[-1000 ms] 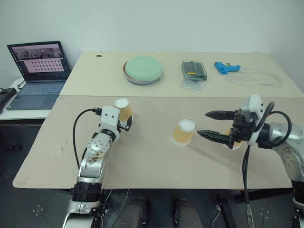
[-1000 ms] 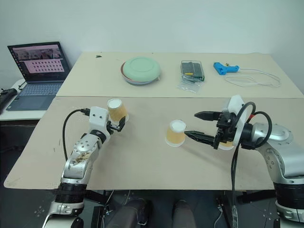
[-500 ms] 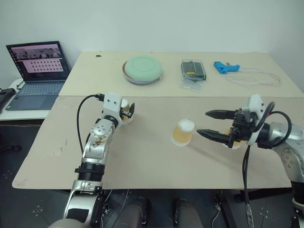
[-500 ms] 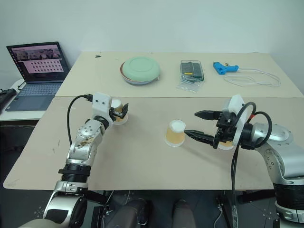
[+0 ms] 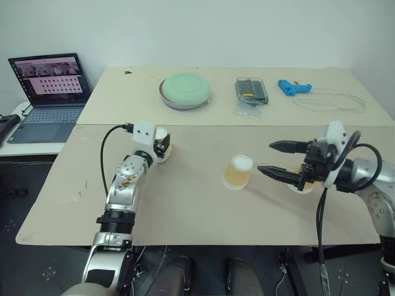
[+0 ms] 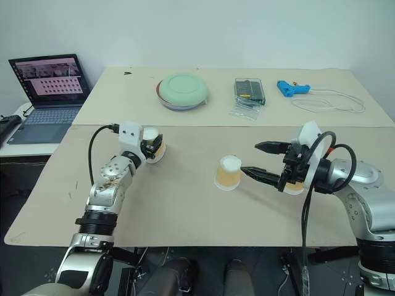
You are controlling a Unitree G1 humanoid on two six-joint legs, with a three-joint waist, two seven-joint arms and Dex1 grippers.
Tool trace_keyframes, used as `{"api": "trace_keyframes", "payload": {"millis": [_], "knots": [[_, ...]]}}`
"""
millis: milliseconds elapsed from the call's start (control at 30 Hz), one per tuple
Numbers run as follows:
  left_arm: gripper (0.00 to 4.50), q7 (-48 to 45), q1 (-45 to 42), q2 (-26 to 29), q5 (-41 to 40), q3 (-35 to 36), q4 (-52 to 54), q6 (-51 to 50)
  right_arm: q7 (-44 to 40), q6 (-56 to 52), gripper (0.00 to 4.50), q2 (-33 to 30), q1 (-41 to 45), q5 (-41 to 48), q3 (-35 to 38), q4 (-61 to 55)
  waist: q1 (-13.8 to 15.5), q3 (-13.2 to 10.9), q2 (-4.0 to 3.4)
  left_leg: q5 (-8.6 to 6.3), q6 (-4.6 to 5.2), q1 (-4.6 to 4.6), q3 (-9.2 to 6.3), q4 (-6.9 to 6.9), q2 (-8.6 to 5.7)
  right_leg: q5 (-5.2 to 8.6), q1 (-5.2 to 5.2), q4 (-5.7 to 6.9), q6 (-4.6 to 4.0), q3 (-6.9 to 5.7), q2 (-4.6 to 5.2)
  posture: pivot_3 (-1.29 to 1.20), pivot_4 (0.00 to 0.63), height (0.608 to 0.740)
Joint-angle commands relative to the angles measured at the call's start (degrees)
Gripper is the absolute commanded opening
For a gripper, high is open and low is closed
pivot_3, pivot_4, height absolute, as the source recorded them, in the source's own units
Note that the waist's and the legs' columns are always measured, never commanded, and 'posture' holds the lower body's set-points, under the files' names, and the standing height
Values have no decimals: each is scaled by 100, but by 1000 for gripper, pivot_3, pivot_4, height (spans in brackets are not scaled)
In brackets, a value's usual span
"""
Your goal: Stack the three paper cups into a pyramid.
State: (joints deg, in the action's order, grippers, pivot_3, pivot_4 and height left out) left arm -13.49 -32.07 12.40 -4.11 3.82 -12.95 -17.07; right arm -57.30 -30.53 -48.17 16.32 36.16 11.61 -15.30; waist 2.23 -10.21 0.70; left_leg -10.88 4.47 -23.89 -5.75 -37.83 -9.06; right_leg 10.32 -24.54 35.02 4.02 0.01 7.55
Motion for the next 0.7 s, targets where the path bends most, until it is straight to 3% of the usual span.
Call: {"api": "trace_keyframes", "payload": {"millis": [33, 133, 233, 367, 533, 700], "knots": [[2363, -58, -289, 89, -13, 11, 132, 190, 31, 90, 4500, -16, 7, 23, 160, -174, 1, 0, 0, 0, 0, 0, 0, 0, 0, 0, 0, 0, 0, 0, 0, 0, 150, 730], [2363, -374, -659, 181, -233, 59, 183, 191, 72, 86, 4500, 3, 36, -1, 127, -156, 0, -1, 1, 1, -1, -2, 0, 0, 0, 0, -1, 0, 0, -1, 0, 0, 150, 730], [2363, -1426, -1290, 411, -1008, 158, 469, -106, 176, 97, 4500, 36, 67, -50, 129, -116, 7, -1, 2, 1, -1, -9, -1, -1, 0, 0, -6, 0, 1, -4, 0, 0, 150, 730], [2363, -2970, -1794, 850, -2334, 184, 859, -1254, 292, 117, 4500, 78, 39, -106, 145, -113, -24, 0, 1, 3, -1, -52, 0, -8, -5, -10, -55, 6, -6, 0, 0, 0, 150, 730], [2363, -4200, -1719, 1192, -3356, 9, 1075, -2363, 428, 156, 4500, 93, 3, -259, 119, -99, -134, 3, -6, 4, 1, -46, 2, -6, -4, -11, -57, 13, -9, 7, -4, 0, 150, 730], [2363, -5067, -1294, 1482, -3014, -720, 906, -2223, 498, 101, 4500, 70, -60, -242, 236, -158, -182, 3, -5, 5, -1, -35, 2, -6, -2, -15, -51, 24, -16, 13, -8, 0, 150, 730]]}}
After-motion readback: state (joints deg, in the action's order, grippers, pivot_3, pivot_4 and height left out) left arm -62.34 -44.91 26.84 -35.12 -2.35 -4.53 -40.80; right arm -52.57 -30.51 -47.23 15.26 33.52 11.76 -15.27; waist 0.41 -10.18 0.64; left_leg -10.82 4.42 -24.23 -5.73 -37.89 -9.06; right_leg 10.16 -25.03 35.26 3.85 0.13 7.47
